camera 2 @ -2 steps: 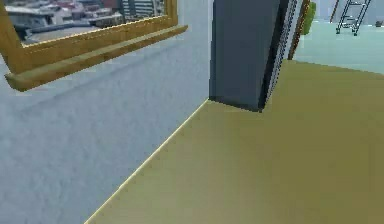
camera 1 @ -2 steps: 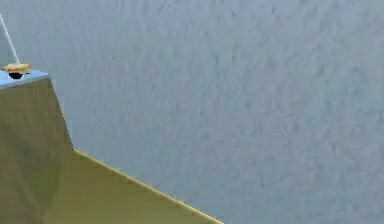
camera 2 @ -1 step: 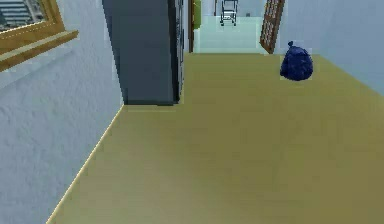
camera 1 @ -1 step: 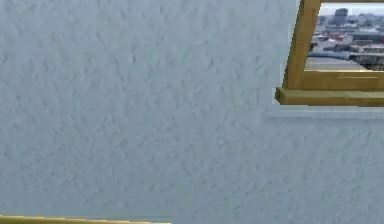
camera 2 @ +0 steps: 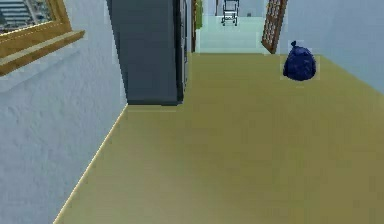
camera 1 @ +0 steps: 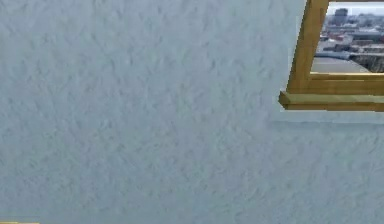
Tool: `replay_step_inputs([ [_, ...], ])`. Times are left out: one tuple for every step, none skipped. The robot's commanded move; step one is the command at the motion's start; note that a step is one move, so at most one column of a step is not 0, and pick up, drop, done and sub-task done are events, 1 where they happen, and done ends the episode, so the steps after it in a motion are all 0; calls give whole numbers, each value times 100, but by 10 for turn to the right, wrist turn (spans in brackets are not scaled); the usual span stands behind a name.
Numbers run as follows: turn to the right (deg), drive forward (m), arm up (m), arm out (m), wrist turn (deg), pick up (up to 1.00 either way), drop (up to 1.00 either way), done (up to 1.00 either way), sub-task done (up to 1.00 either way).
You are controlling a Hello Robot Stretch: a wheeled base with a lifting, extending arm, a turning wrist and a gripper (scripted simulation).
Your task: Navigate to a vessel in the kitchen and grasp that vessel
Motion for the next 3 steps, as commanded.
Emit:
replay_step_inputs([
  [-450,0,0,0,0,0,0,0,0],
  [-180,0,0,0,0,0,0,0,0],
  [0,90,0,0,0,0,0,0,0],
])
